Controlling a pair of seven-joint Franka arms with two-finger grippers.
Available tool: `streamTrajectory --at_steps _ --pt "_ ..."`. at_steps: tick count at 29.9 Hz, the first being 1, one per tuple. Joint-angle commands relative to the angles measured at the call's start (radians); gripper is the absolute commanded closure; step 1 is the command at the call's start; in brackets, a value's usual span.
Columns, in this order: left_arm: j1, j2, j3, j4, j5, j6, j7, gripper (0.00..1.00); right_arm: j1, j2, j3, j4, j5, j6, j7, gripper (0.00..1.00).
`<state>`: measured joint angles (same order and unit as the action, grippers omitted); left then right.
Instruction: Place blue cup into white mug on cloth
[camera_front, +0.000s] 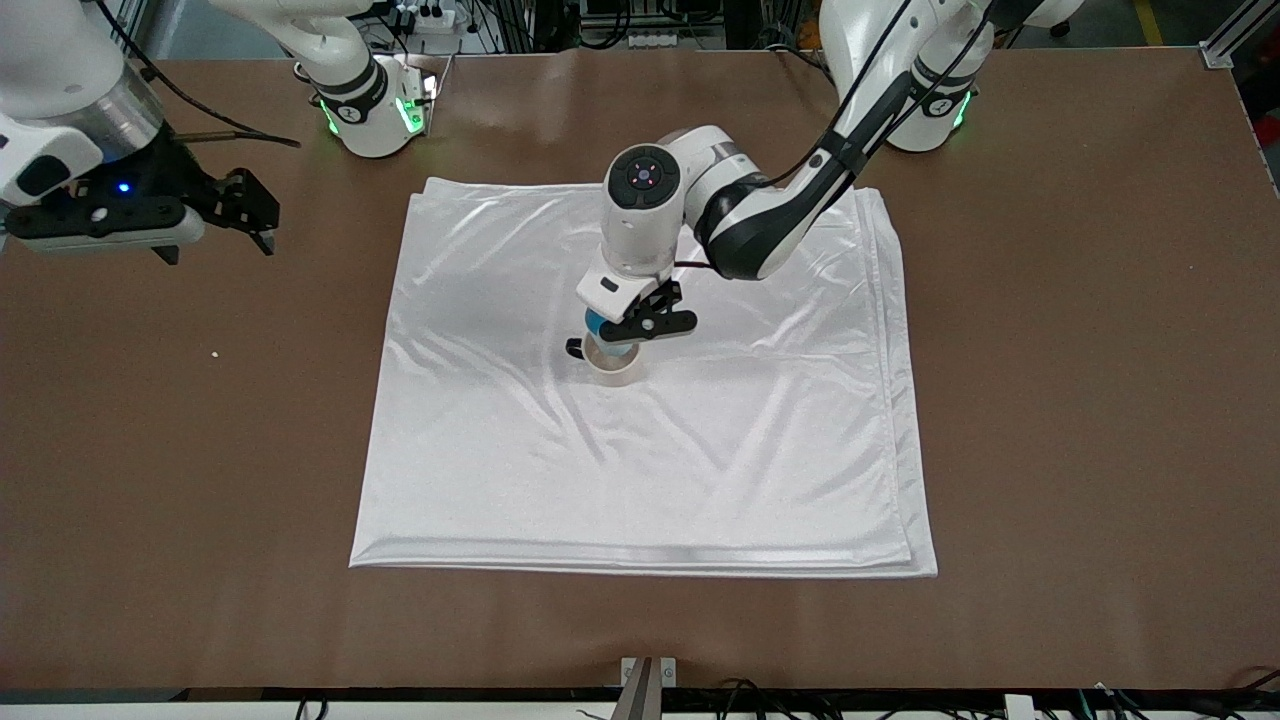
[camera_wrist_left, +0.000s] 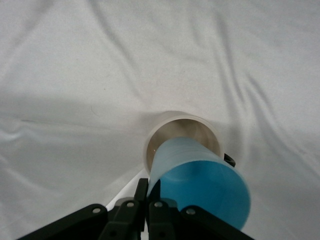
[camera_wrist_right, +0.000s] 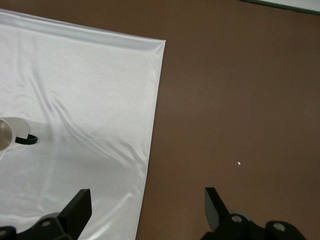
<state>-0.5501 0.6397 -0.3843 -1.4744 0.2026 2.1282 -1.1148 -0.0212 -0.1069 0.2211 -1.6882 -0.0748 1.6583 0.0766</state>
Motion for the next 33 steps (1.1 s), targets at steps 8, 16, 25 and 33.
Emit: streamTrajectory --at_steps 8,16,25,33 --pt "-0.028 0.043 0.021 0.026 0.032 0.033 -0.019 0.92 -0.147 0.003 0.004 0.064 0.112 -0.071 0.026 0.0" --pt "-0.04 0.041 0.031 0.026 0.037 0.033 -0.016 0.0 -0.155 0.001 0.006 0.065 0.102 -0.115 0.034 0.0" --pt "-0.019 -0.047 0.054 0.026 0.086 -0.016 -0.01 0.0 -0.169 0.024 0.003 0.068 0.096 -0.115 0.097 0.0" --pt "0.071 -0.173 0.062 0.025 0.084 -0.16 0.148 0.0 -0.186 0.095 0.004 0.151 0.096 -0.118 0.086 0.0"
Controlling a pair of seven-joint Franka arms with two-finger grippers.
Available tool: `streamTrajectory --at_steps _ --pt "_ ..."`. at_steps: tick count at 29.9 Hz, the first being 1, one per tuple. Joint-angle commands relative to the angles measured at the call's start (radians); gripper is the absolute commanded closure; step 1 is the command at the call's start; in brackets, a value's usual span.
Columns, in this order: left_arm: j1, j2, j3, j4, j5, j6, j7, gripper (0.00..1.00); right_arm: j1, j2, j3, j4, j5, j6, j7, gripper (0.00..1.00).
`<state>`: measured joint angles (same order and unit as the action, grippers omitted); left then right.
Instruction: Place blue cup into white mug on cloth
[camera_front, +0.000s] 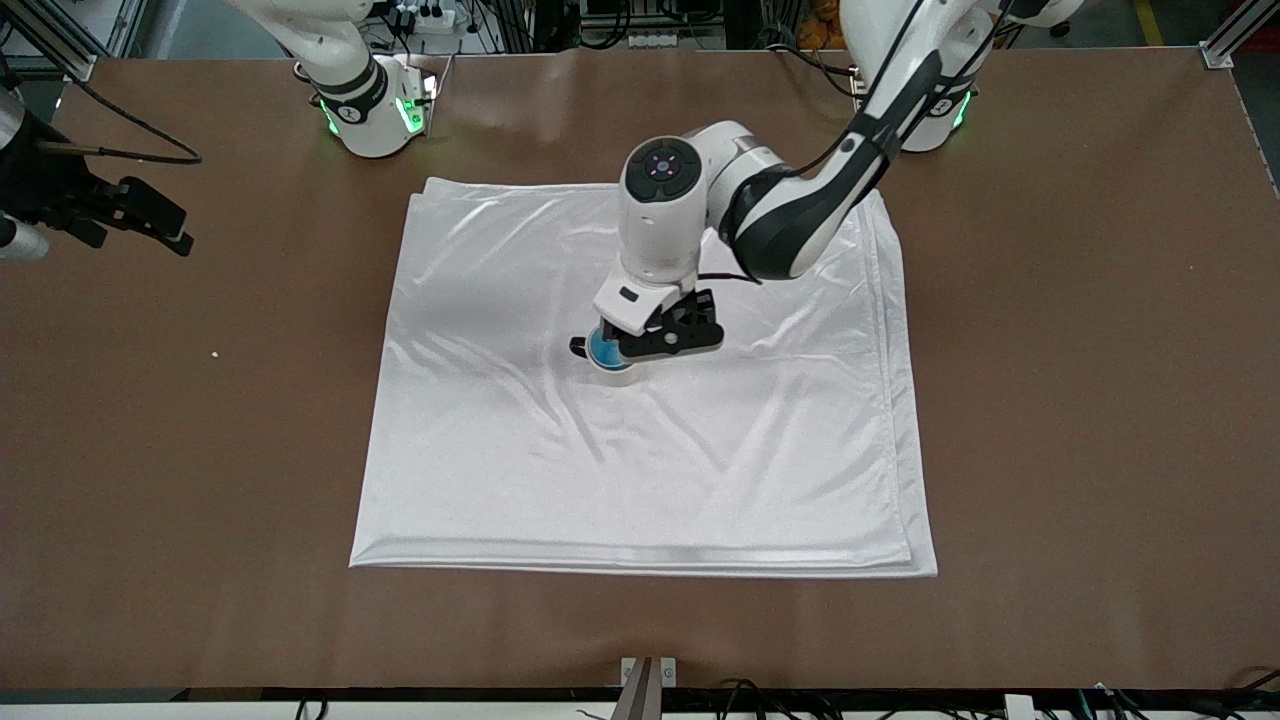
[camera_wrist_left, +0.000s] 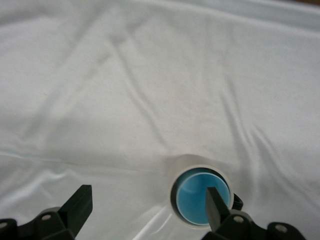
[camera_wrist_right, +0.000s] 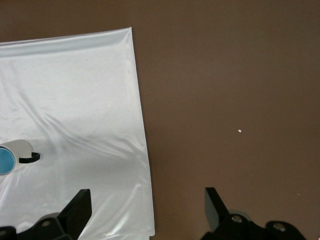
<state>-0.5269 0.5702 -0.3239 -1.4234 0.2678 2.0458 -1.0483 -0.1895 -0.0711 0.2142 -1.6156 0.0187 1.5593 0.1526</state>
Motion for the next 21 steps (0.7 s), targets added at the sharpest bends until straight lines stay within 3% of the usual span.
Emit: streamTrajectory --at_steps 1,12,21 --pt "0.054 -0.119 0.003 -0.026 0.019 -0.096 0.091 0.0 -0.018 0.063 0.013 0.082 0.003 -0.019 0.01 0.0" --pt "0.186 -0.204 0.003 -0.025 0.004 -0.18 0.362 0.0 0.007 0.132 0.021 0.088 0.004 -0.007 0.018 0.0" --pt "0.307 -0.282 0.003 -0.026 -0.059 -0.252 0.375 0.0 0.004 0.132 0.019 0.085 0.006 -0.016 0.025 0.0"
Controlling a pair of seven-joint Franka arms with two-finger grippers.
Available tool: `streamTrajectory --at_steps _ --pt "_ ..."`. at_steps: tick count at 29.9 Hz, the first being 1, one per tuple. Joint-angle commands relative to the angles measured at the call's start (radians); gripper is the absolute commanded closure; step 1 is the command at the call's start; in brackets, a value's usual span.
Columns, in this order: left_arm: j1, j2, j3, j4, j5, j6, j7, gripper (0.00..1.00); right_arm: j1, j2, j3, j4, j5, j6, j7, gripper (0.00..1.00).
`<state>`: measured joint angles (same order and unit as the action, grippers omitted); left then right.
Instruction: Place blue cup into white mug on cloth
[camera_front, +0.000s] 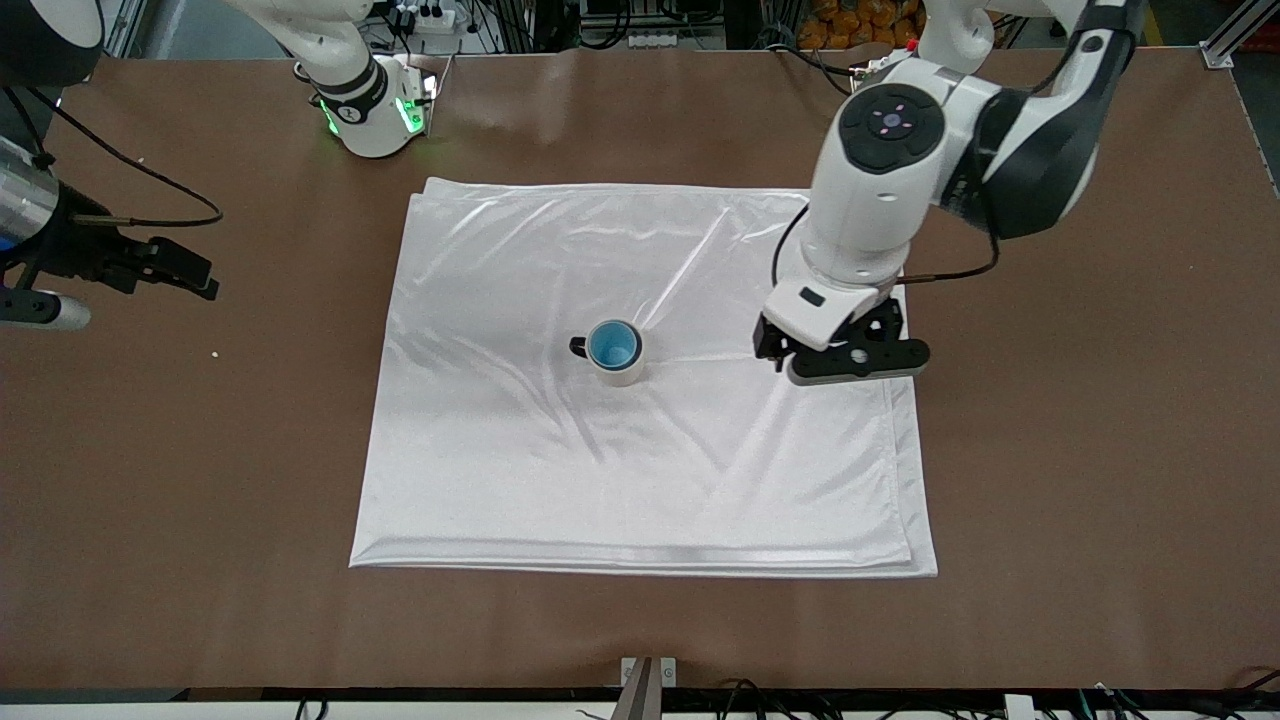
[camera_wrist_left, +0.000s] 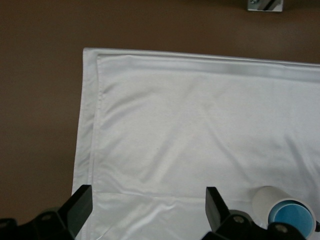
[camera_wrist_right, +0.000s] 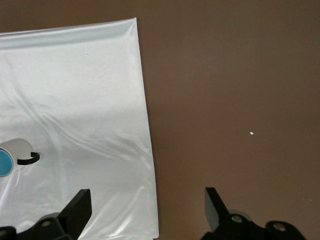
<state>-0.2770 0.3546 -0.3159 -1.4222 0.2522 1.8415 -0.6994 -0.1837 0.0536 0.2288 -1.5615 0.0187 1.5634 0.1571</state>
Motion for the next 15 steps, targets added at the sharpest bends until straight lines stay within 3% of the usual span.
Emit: streamTrajectory --at_steps 1,15 --pt "0.07 -0.074 -0.005 -0.027 -0.05 -0.056 0.028 0.0 -0.003 0.008 0.004 0.031 0.006 -0.02 0.021 0.0" --pt "0.257 -0.146 -0.009 -0.029 -0.152 -0.073 0.213 0.0 0.006 0.012 -0.006 0.024 0.001 -0.006 0.018 0.0"
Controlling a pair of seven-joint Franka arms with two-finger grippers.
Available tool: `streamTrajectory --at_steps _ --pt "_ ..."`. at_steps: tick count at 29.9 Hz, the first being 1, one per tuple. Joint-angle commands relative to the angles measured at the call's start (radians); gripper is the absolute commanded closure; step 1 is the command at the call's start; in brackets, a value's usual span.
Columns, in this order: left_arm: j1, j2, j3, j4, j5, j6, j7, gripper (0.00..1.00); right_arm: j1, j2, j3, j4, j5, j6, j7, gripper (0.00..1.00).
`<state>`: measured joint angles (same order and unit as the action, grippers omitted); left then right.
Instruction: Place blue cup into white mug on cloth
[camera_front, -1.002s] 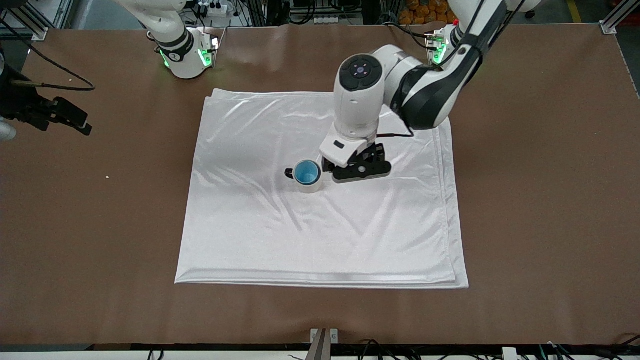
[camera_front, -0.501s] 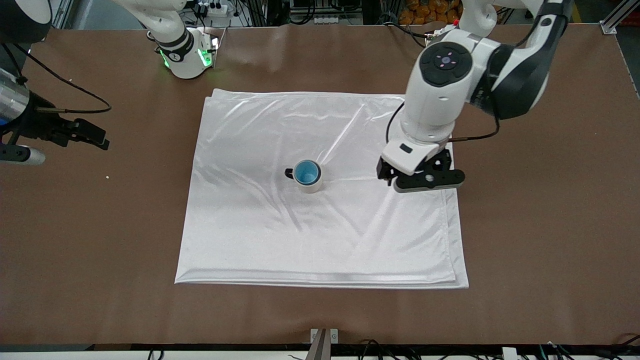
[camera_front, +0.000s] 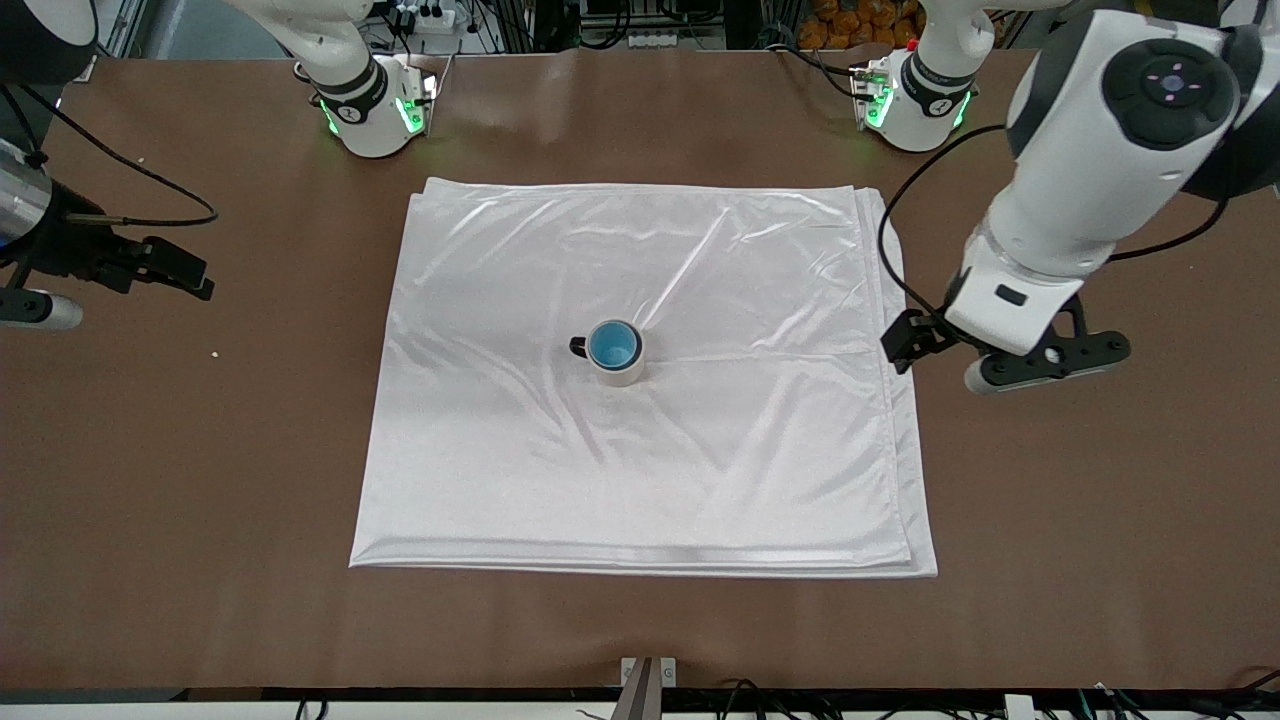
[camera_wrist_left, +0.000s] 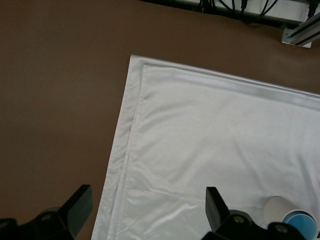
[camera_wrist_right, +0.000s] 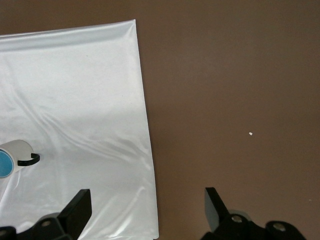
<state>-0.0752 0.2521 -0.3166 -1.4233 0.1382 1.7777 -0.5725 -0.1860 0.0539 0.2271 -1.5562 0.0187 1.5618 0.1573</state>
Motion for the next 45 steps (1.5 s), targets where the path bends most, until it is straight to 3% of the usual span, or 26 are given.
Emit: streamTrajectory --at_steps 1,7,22,30,39,45 --pt "0.061 -0.048 -0.009 -0.029 -0.043 -0.014 0.098 0.0 0.011 0.012 -0.008 0.019 0.001 -0.005 0.018 0.0" --pt "0.095 -0.057 -0.006 -0.029 -0.057 -0.057 0.132 0.0 0.076 0.012 -0.095 0.019 0.001 -0.005 0.013 0.0" --pt "0.164 -0.086 0.002 -0.043 -0.092 -0.123 0.269 0.0 0.063 0.017 -0.101 0.016 -0.023 -0.003 0.015 0.0" --pt "0.152 -0.099 0.096 -0.052 -0.135 -0.123 0.401 0.0 0.062 0.027 -0.101 0.019 -0.022 0.0 0.016 0.0" --pt "0.153 -0.122 0.128 -0.066 -0.126 -0.123 0.428 0.0 0.076 0.027 -0.104 0.019 -0.025 0.001 0.016 0.0" --pt "0.137 -0.131 0.175 -0.06 -0.117 -0.123 0.448 0.0 0.118 0.027 -0.16 0.019 -0.023 0.006 0.015 0.0"
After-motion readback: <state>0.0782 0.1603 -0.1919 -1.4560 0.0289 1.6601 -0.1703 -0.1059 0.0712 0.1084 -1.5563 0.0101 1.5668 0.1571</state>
